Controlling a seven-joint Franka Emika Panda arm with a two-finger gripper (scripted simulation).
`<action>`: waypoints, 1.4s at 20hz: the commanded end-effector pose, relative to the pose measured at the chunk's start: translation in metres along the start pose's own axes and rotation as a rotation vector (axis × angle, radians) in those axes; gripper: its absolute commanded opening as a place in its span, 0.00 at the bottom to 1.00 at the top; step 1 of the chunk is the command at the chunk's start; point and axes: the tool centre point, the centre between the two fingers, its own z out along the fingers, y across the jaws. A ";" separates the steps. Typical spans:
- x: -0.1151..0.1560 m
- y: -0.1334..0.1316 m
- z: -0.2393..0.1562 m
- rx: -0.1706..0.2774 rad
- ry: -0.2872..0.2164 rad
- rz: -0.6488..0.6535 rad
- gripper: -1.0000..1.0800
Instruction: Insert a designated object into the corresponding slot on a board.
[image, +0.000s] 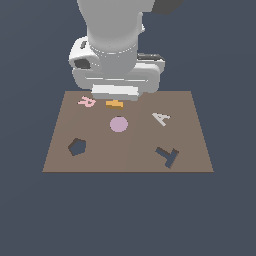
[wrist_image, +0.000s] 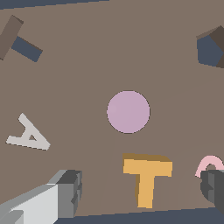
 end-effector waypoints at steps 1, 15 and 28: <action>-0.011 0.006 0.013 -0.002 0.006 0.015 0.96; -0.045 0.023 0.062 -0.007 0.028 0.066 0.96; -0.044 0.023 0.068 -0.006 0.028 0.066 0.96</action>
